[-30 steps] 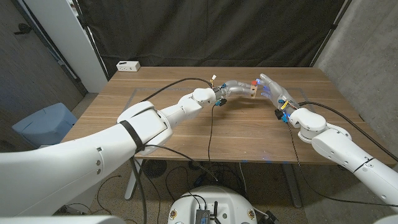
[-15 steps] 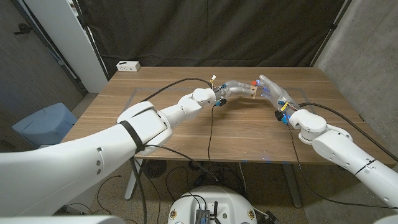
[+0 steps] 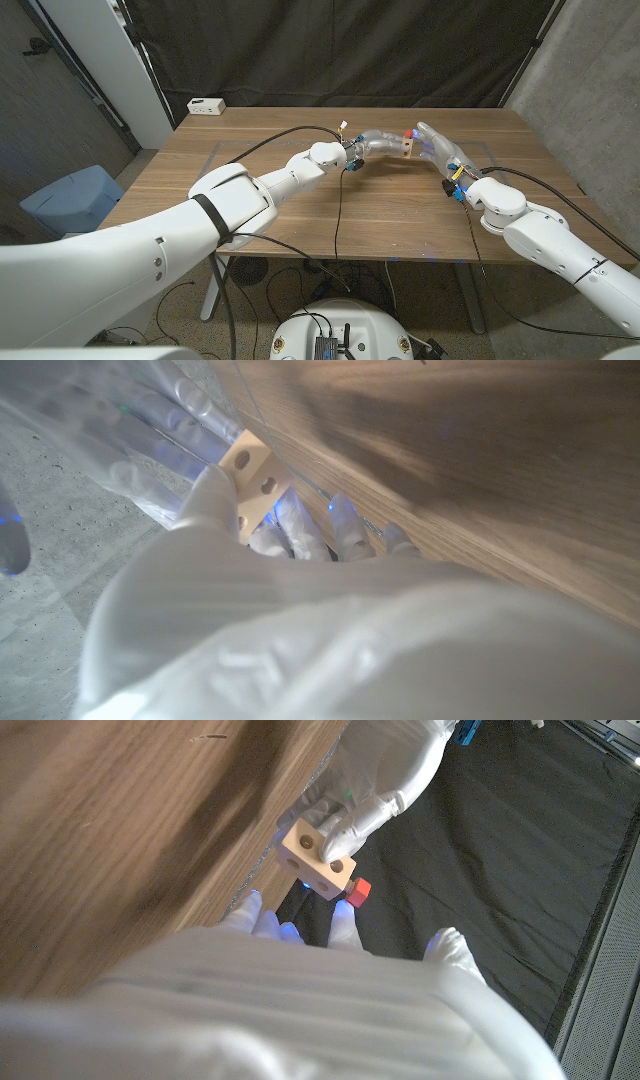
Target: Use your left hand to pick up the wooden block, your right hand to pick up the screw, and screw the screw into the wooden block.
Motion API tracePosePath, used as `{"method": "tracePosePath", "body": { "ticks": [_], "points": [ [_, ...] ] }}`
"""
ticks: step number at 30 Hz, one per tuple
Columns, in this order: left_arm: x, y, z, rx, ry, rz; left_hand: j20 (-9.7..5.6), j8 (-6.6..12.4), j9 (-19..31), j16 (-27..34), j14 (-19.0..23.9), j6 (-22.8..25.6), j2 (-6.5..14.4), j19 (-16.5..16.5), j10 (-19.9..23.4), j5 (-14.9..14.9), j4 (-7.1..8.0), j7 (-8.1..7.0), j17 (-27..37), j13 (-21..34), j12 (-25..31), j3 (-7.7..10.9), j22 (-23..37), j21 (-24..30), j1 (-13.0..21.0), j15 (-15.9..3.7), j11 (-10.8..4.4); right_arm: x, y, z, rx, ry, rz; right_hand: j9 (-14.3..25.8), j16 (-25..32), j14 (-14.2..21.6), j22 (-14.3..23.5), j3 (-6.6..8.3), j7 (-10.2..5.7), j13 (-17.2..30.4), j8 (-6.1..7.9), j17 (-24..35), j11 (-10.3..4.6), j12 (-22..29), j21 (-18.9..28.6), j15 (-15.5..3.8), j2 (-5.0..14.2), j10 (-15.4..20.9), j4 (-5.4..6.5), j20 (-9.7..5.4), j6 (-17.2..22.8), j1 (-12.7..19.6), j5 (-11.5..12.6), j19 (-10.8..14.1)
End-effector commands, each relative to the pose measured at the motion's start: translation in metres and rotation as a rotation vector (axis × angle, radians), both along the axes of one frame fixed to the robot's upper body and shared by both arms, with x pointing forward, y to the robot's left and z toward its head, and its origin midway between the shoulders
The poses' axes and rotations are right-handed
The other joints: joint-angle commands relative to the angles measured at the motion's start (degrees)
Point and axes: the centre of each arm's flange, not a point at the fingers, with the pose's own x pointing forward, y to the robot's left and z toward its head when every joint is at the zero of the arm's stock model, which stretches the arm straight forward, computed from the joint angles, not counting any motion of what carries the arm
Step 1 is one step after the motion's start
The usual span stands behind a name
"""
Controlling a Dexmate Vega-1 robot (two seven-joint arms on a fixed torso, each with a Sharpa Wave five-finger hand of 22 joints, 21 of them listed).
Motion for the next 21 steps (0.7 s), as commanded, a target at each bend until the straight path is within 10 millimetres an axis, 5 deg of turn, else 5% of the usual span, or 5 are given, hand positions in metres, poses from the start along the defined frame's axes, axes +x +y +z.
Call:
{"method": "tracePosePath", "body": {
  "ticks": [1,21],
  "points": [
    [0.0,-0.001,0.0,0.005,-0.001,-0.002,0.23,0.24,0.2,-0.1,-0.2,-0.1,0.0,-0.2,-0.1,0.5,0.35,0.09,0.2,0.0,0.0,0.14,0.1,0.2,-0.3,0.17,0.34,-0.005,0.001,-0.001,0.001,0.0,-0.001,0.1,0.2,-5.3,0.2,0.11,-0.46,0.1,0.28,0.0,0.09,0.2,0.0,0.25,0.02,-1.3,-0.26,0.28,0.1,-0.3,0.5,-0.2],
    [-0.001,-0.004,-0.003,0.015,0.01,-0.006,0.3,0.29,0.2,-0.1,-0.1,0.0,0.1,-0.2,-0.2,0.5,0.35,0.06,0.2,0.0,0.0,0.27,0.1,0.2,-0.5,0.08,0.18,-0.018,0.002,-0.008,-0.011,0.012,-0.006,0.1,0.2,-5.3,0.2,0.14,-0.71,0.1,0.34,0.0,0.06,0.3,0.1,0.35,0.07,-1.1,-0.32,0.23,0.3,-0.4,0.5,-0.1]
  ]
}}
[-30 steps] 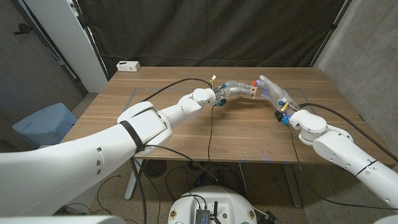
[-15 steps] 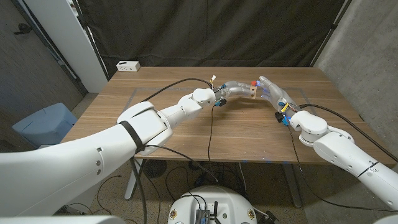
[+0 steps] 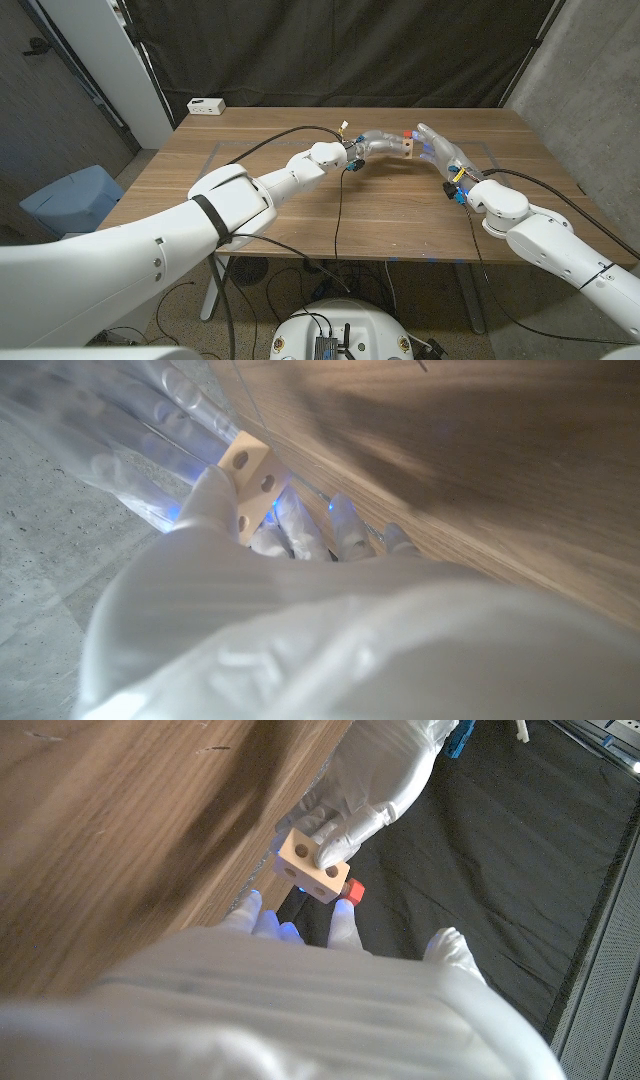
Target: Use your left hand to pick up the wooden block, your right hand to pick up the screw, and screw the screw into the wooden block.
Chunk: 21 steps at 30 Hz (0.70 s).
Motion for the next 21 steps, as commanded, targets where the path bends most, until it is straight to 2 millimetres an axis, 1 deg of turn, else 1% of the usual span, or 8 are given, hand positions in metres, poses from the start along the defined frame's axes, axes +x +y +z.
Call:
{"method": "tracePosePath", "body": {
  "ticks": [1,16,21],
  "points": [
    [0.0,-0.001,-0.002,0.006,0.007,-0.002,0.28,0.3,0.2,-0.1,-0.1,0.3,-0.1,-0.2,-0.1,0.4,0.24,0.0,0.2,0.0,0.0,0.15,0.1,0.2,-0.3,0.08,0.17,-0.008,0.0,-0.004,-0.003,0.011,-0.005,0.1,0.2,-5.2,0.2,0.15,-0.37,0.1,0.34,0.0,0.0,0.3,0.1,0.33,0.08,-1.1,-0.33,0.23,0.0,-0.4,0.5,-0.1],
    [0.0,-0.001,-0.003,0.011,0.008,-0.002,0.29,0.31,0.2,-0.1,-0.1,0.2,-0.1,-0.1,-0.2,0.4,0.24,0.11,0.2,0.0,0.0,0.25,0.1,0.2,-0.5,0.2,0.32,-0.018,0.003,-0.006,-0.025,0.015,0.013,0.1,0.2,-5.3,0.2,0.16,-0.47,0.1,0.36,0.0,-0.06,0.3,0.1,0.22,0.11,-1.1,-0.36,0.2,0.2,-0.4,0.5,0.0],
    [0.0,0.0,-0.002,0.011,0.005,-0.002,0.29,0.33,0.2,-0.1,-0.1,0.2,-0.2,-0.2,-0.2,0.4,0.2,0.15,0.2,0.0,0.0,0.28,0.1,0.2,-0.5,0.14,0.26,-0.021,0.0,-0.006,-0.015,0.01,-0.004,0.1,0.2,-5.3,0.2,0.17,-0.48,0.1,0.39,0.0,-0.08,0.3,0.1,0.31,0.12,-1.0,-0.38,0.23,0.3,-0.4,0.5,0.0]
  ]
}}
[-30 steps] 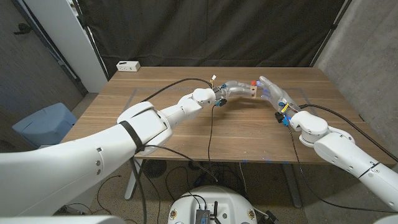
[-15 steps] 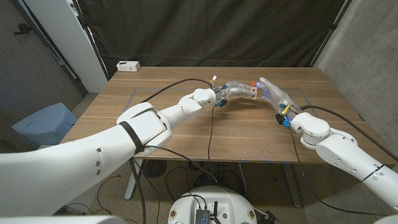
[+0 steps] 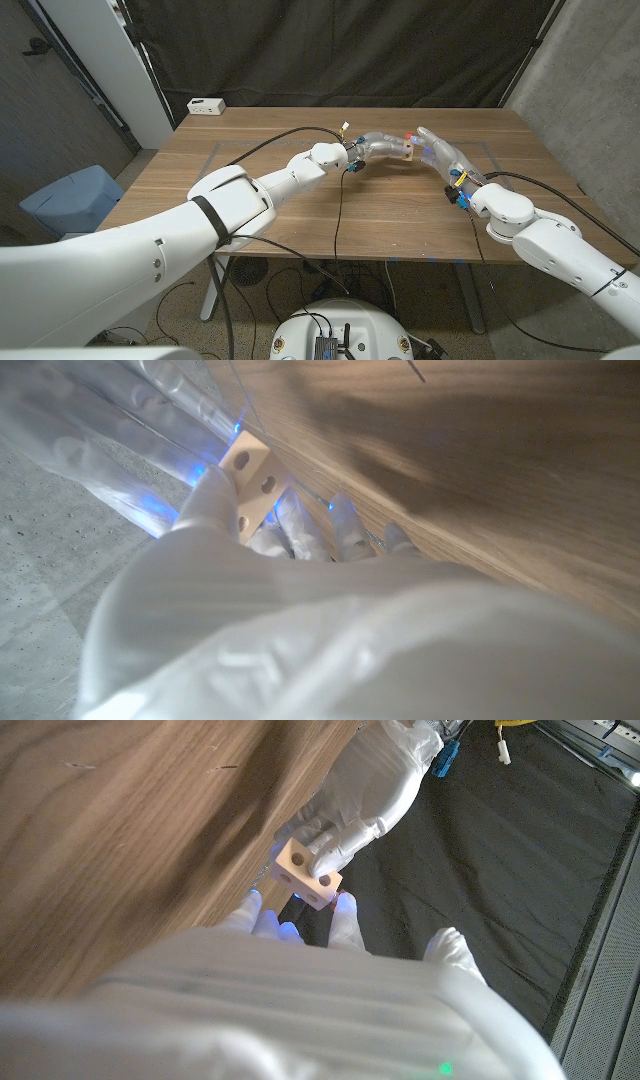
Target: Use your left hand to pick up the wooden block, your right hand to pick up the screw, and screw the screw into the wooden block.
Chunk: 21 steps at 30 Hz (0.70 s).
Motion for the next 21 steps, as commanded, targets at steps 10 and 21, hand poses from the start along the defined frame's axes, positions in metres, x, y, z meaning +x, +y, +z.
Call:
{"method": "tracePosePath", "body": {
  "ticks": [10,21],
  "points": [
    [0.0,0.001,0.001,0.004,-0.013,-0.003,0.33,0.32,0.2,-0.2,-0.2,0.4,-0.2,-0.2,0.1,0.3,0.17,0.1,0.2,0.0,0.0,0.32,0.1,0.2,-0.5,0.22,-0.01,-0.004,-0.015,-0.001,0.014,0.004,-0.043,0.1,0.2,-5.2,0.2,0.19,-0.46,0.1,0.31,0.0,-0.07,0.2,0.1,0.25,0.14,-1.0,-0.42,0.19,0.2,-0.4,0.5,0.1],
    [-0.001,0.003,0.007,0.035,-0.058,0.005,0.3,0.34,0.2,-0.2,-0.2,0.4,-0.3,-0.2,0.1,0.3,0.11,0.09,0.1,0.0,0.0,0.34,0.1,0.2,-0.6,0.2,-0.08,0.007,-0.027,0.0,0.015,0.012,-0.064,0.1,0.2,-5.2,0.1,0.18,-0.19,0.1,0.03,0.0,-0.02,0.2,0.1,0.21,0.09,-1.1,-0.47,0.17,-0.6,-0.4,0.5,0.2]
  ]
}}
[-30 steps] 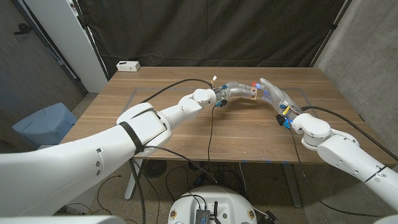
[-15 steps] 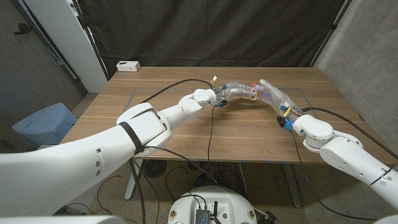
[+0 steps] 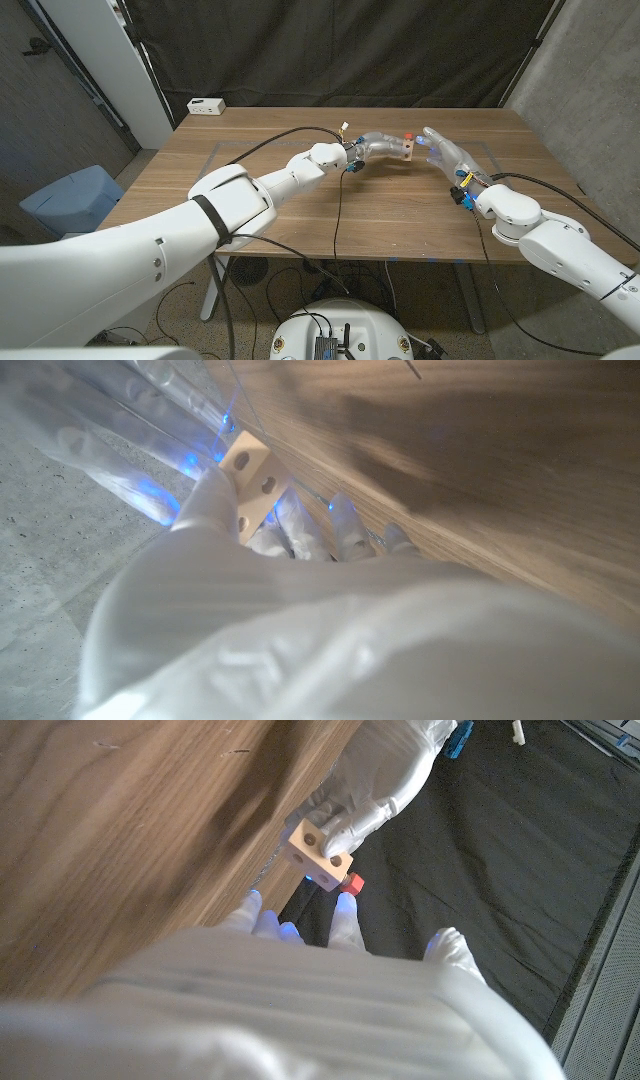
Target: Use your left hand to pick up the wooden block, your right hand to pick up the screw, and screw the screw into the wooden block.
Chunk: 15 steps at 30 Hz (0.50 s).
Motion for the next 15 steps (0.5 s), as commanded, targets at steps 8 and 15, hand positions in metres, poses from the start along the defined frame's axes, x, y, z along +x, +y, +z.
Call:
{"method": "tracePosePath", "body": {
  "ticks": [8,15],
  "points": [
    [-0.001,0.0,0.008,0.032,-0.05,0.007,0.35,0.29,0.2,-0.2,-0.3,0.4,0.0,-0.2,0.0,0.2,-0.05,0.02,0.1,0.0,0.0,0.23,0.1,0.2,-0.3,0.14,-0.12,0.015,-0.017,0.005,0.01,-0.006,-0.037,0.1,0.2,-5.2,0.1,0.18,0.22,0.1,0.01,0.0,0.01,0.2,0.1,0.18,0.09,-1.2,-0.5,0.15,-0.5,-0.5,0.5,0.2],
    [-0.001,0.001,0.009,0.036,-0.053,0.012,0.32,0.31,0.2,-0.2,-0.3,0.4,0.0,-0.3,0.0,0.2,-0.1,0.14,0.1,0.0,-0.1,0.26,0.1,0.2,-0.3,0.15,-0.19,0.022,-0.019,0.007,0.016,-0.009,-0.038,0.1,0.2,-5.3,0.1,0.17,0.44,0.1,-0.13,0.0,0.08,0.1,0.1,0.18,0.06,-1.3,-0.53,0.2,-1.0,-0.5,0.5,0.2]
  ]
}}
